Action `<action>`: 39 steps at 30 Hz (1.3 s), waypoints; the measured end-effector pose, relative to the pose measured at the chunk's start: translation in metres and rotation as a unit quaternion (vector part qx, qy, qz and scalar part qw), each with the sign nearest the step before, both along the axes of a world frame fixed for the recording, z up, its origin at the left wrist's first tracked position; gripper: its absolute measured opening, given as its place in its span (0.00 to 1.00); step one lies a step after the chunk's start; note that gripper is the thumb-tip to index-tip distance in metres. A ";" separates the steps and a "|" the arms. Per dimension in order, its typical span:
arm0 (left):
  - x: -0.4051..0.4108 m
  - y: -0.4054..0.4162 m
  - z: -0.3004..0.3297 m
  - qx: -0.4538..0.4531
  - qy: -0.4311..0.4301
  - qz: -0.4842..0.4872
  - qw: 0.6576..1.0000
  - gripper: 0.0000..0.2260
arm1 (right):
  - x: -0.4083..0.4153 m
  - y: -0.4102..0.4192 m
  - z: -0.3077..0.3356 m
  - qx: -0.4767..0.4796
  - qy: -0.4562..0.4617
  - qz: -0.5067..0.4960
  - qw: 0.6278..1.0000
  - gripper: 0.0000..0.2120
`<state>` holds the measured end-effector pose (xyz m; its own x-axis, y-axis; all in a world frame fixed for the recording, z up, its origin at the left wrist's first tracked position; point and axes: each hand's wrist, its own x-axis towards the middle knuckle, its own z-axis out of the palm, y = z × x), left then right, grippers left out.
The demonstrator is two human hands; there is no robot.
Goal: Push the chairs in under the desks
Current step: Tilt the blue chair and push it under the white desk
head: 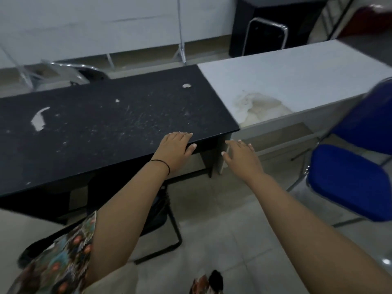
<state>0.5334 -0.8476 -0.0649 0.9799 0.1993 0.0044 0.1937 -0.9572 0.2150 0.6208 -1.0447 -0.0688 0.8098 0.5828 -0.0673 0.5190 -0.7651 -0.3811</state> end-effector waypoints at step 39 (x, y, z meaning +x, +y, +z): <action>0.472 -0.429 0.047 0.018 0.049 -0.456 0.889 0.24 | 0.279 -0.388 0.064 0.015 0.051 -0.430 0.901 0.27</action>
